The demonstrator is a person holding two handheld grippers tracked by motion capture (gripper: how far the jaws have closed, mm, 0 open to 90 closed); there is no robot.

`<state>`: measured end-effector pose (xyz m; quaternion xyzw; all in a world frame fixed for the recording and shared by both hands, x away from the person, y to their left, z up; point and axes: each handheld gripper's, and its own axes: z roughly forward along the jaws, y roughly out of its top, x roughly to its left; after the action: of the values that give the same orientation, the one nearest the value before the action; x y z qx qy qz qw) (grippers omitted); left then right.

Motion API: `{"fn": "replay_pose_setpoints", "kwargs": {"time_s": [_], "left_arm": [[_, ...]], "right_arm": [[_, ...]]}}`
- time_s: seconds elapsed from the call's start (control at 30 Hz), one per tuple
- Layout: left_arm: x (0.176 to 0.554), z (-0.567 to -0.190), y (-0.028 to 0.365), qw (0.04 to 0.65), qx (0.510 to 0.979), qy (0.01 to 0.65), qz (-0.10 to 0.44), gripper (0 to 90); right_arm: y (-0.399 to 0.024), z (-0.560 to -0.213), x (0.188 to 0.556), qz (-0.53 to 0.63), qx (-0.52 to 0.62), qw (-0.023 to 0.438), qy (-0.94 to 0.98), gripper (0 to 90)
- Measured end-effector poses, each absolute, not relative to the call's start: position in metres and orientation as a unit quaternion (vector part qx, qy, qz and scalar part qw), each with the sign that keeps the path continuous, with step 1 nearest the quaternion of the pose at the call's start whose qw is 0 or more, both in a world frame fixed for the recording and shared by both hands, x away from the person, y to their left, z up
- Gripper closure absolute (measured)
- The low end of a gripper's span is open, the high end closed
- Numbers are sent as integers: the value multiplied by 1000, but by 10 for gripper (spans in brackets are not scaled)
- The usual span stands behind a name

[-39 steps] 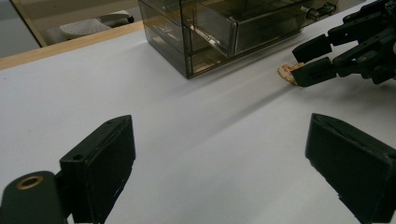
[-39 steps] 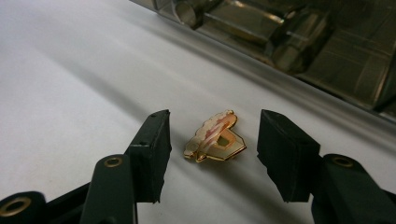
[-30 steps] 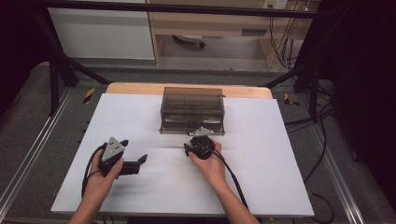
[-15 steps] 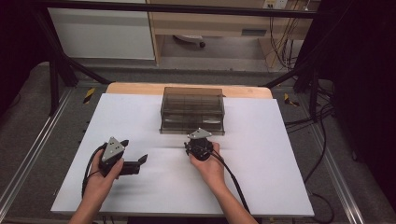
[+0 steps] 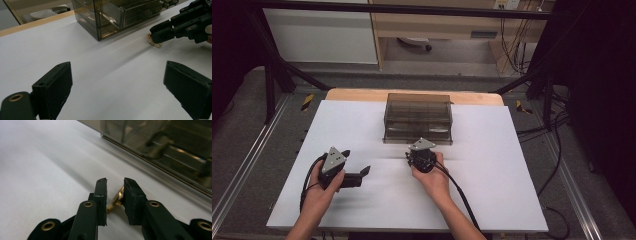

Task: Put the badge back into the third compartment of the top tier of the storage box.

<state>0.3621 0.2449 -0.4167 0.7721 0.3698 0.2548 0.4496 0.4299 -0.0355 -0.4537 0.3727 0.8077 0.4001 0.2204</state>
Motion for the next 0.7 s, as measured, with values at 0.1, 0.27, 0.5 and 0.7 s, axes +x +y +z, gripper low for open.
{"fn": "replay_pose_setpoints", "kwargs": {"time_s": [0.1,0.27,0.5,0.7], "left_arm": [[362,-417,245,449,772,371,255,85],[362,-417,245,449,772,371,254,87],[362,-417,245,449,772,371,254,88],[362,-417,246,449,772,371,255,88]], "right_arm": [[-31,-455,429,396,366,217,814,747],[-28,-461,430,381,363,215,823,762],[-30,-459,430,371,357,224,828,783],[-33,-458,429,367,351,229,831,811]]}}
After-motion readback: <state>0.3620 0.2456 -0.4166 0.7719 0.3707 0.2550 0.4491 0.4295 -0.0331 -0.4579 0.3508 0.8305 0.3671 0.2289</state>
